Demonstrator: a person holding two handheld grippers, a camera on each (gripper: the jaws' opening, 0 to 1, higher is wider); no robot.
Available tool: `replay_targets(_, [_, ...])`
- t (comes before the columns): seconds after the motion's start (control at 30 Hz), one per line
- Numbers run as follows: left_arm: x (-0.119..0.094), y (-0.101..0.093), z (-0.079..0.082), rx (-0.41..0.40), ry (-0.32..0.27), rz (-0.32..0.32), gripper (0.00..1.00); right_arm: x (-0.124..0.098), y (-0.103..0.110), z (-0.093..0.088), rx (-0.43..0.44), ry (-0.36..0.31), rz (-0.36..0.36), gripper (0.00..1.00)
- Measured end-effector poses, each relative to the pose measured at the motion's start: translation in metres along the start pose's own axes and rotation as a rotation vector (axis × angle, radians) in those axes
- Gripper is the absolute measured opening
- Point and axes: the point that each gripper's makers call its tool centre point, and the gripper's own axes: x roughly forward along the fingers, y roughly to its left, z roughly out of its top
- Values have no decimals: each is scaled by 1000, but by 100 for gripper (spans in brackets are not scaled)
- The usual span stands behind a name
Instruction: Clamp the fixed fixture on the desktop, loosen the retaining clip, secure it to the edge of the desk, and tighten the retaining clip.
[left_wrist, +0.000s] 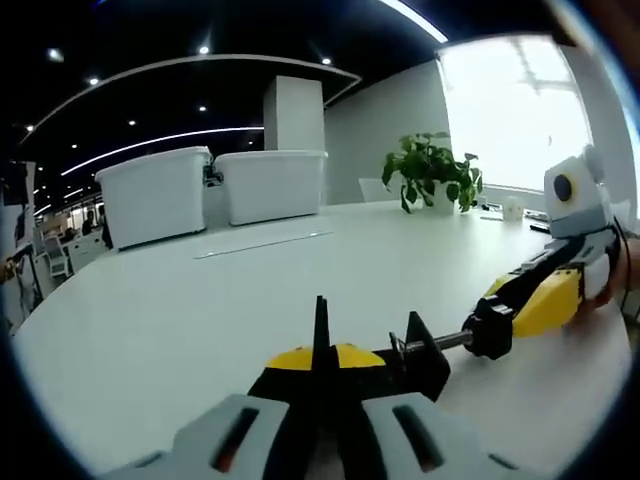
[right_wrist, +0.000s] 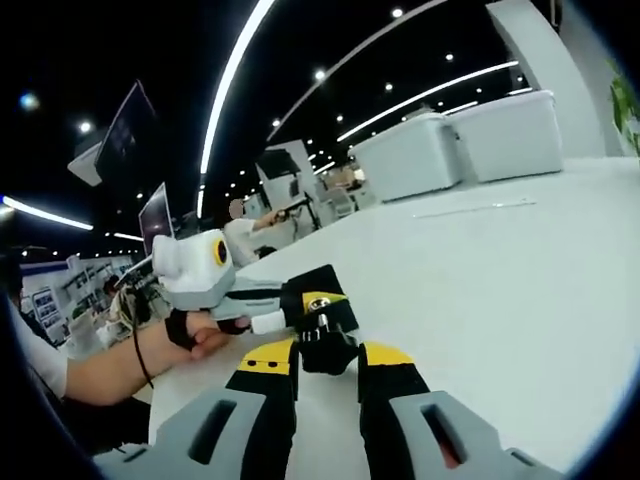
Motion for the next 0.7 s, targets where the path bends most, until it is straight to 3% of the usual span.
replay_targets(0.27, [1, -2, 0, -9, 0, -4, 5, -1, -1, 0, -23, -19, -11, 23])
replay_targets(0.37, [1, -3, 0, -6, 0, -6, 5, -2, -1, 2, -105, -37, -14, 22])
replay_targets(0.47, [0, -4, -1, -7, 0, -14, 5, -4, 1, 1, -134, -42, -17, 22])
replay_targets(0.67, [0, -4, -1, -2, -2, -8, 5, -5, 9, 10, -325, -103, -42, 18])
replay_targets(0.7, [0, -4, -1, -2, -2, -8, 5, -6, 9, 7, -337, -89, -52, 18])
